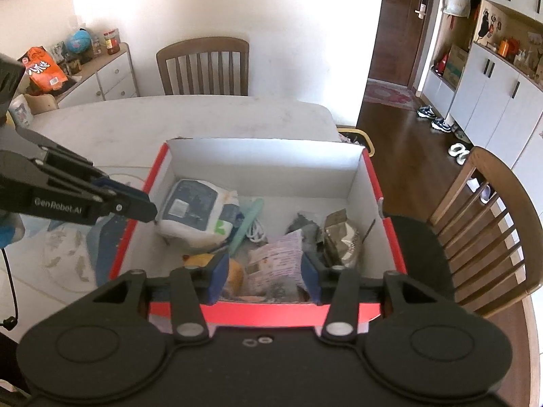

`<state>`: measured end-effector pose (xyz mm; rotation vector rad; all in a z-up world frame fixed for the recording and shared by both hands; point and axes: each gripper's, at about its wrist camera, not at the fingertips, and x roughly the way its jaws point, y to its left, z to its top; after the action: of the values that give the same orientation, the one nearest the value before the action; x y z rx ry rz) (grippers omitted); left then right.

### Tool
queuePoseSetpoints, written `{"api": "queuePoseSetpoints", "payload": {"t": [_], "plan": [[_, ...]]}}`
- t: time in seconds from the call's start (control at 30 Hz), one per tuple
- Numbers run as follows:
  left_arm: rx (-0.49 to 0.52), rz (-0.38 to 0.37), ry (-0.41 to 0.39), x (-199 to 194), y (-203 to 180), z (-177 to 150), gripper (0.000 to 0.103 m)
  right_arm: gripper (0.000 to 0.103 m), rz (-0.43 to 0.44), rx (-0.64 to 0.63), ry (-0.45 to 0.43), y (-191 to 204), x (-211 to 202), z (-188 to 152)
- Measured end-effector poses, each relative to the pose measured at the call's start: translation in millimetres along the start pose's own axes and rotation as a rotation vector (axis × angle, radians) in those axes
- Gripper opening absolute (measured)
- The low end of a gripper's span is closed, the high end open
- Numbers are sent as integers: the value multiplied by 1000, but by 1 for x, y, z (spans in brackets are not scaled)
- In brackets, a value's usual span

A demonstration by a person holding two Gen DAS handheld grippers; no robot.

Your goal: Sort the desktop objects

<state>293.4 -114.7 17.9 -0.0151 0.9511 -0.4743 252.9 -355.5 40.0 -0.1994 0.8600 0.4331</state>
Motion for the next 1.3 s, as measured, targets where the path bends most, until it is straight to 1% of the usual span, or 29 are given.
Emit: {"api": "queuePoseSetpoints", "payload": {"t": [0.03,0.07,0.1,0.13,0.2,0.23,0.27,0.37,0.43,0.47,0.53,0.63,0.7,0.77,0.83,1.13,1.3], "plan": [[6,4,-2,-3,0,-3,12,51,1,4,-2,3,-2,-1],[11,8,-1,-4,0,-6,16,52,0,7,-4,5,-3,-1],[15,10,0,-6,1,-10,26,52,-2,11,-5,8,-4,-2],[18,13,-1,-8,2,-13,32,52,-5,16,-6,10,-6,-3],[27,25,-4,-12,3,-18,68,54,-9,24,-7,15,-7,-5],[27,33,-7,-13,4,-20,71,55,-10,25,-9,17,-8,-6],[26,29,-7,-14,6,-22,71,58,-13,23,-10,20,-9,-7],[24,21,-7,-18,9,-28,71,60,-29,26,-9,26,-11,-9],[31,26,-9,-21,10,-32,79,64,-36,30,-10,30,-13,-10],[35,33,-10,-22,10,-34,86,66,-40,33,-11,33,-14,-11],[45,49,-15,-25,11,-36,88,67,-43,36,-15,37,-18,-12],[50,48,-18,-30,12,-41,91,78,-51,40,-26,42,-22,-14],[59,49,-25,-35,12,-43,103,85,-54,50,-42,44,-27,-15],[66,52,-30,-39,11,-45,103,97,-71,57,-64,48,-32,-17],[74,54,-28,-42,10,-47,103,101,-79,63,-80,51,-36,-20],[82,26,-59,-61,6,-59,103,102,-96,96,-88,61,-44,-28],[103,56,-55,-67,2,-66,103,102,-97,104,-92,65,-48,-32]]}}
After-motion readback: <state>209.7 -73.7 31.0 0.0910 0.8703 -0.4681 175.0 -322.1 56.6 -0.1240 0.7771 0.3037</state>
